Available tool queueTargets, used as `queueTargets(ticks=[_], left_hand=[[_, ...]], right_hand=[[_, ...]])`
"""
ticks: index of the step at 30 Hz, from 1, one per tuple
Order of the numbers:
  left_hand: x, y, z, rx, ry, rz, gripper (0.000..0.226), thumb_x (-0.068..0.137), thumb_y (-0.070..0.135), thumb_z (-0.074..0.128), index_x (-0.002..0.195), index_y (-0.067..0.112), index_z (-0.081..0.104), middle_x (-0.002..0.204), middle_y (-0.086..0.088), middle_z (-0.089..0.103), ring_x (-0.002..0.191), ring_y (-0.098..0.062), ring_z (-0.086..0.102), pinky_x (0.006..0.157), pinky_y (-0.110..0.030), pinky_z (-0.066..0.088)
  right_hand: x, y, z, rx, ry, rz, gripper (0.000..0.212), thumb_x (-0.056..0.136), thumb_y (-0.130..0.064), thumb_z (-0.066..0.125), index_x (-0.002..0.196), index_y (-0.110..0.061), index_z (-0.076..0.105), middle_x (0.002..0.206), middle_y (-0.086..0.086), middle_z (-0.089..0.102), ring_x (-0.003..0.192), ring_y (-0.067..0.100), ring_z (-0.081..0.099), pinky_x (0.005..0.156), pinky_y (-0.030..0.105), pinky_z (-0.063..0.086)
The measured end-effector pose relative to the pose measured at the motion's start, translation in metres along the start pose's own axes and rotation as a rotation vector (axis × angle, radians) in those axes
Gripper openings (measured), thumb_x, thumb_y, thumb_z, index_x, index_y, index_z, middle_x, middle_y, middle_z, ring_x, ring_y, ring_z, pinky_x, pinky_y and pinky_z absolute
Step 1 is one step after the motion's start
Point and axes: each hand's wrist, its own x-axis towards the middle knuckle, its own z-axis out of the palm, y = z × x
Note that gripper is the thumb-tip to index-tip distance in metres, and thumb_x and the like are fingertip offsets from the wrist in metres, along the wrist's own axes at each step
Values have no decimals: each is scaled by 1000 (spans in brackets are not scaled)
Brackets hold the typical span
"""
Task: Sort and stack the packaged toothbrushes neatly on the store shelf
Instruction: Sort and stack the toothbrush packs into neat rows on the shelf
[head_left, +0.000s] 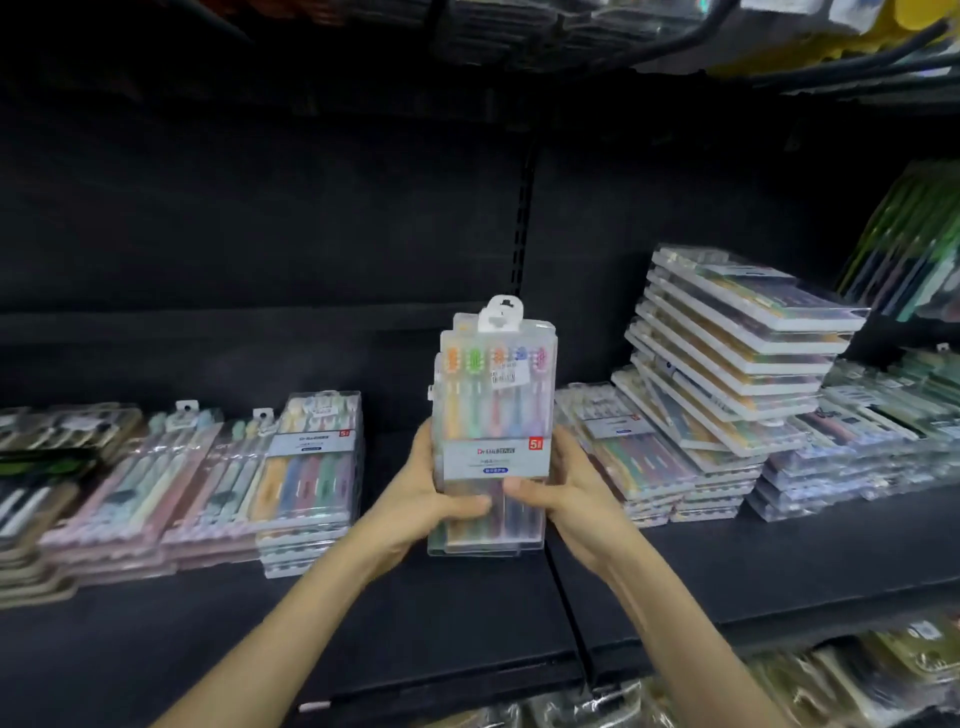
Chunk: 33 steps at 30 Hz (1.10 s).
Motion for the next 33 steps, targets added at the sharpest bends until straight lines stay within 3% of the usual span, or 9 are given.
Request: queueTargets(ticks=[4,8,10,13,18,21,24,29,33], left_hand=[[-19,-16,-13,105,76,76,101,62,7,78,140,36,20,115,25,62,111,4,58,81,-15,50],[-30,-33,-16,147,121,48,105,67,-1,76,145,32,15,119,16,60,110,0,59,79,-19,52],[-33,-39,-15,145,128,26,106,70,-9,74,148,27,12,124,7,57,109,-2,60,77,-19,53],[-34,-43,-15,122,138,23,107,70,-13,73,149,24,11,130,5,53,110,2,58,77,-17,52],[-34,-41,-15,148,131,39,110,69,15,79,151,25,6,142,6,43,122,2,50,89,-15,48],[-40,-45,-13,261,124,53,107,70,42,76,151,28,7,147,9,37,131,0,41,107,-27,41],[-47,-46,-12,397,185,68,99,71,61,66,150,28,17,139,14,43,128,3,41,109,-35,39],[-47,-16,-10,337,326,90,79,65,56,73,136,30,48,119,12,65,111,-5,59,95,-37,50],[-38,33,-36,281,394,-4,53,56,59,78,104,38,68,89,16,73,82,-4,69,73,-27,55]], right_hand=[[4,27,19,-6,-67,-16,82,68,0,79,138,-15,40,130,8,60,120,23,57,99,39,49],[2,45,26,17,-108,-23,83,65,-1,77,137,-15,38,129,11,60,119,27,58,89,33,52],[1,50,28,20,-132,-19,85,65,1,77,137,-17,37,129,10,60,119,27,58,87,32,53],[0,53,30,12,-166,-17,84,68,-1,74,139,-23,35,131,4,58,120,23,58,87,30,53],[-4,56,31,23,-219,39,78,76,-8,70,142,-27,33,133,0,59,123,19,56,92,27,50],[-9,58,30,28,-227,51,71,79,-15,70,141,-25,36,131,-2,61,121,16,57,92,23,49],[-15,60,34,-4,-204,37,64,80,-18,69,137,-18,41,125,-4,65,116,13,60,88,19,49],[-15,37,43,-6,-119,-70,48,82,-21,69,128,-17,55,120,-4,68,111,14,63,85,19,51],[-1,-4,65,50,-106,-46,35,81,-33,70,113,-19,70,109,-2,72,101,14,69,75,16,53]])
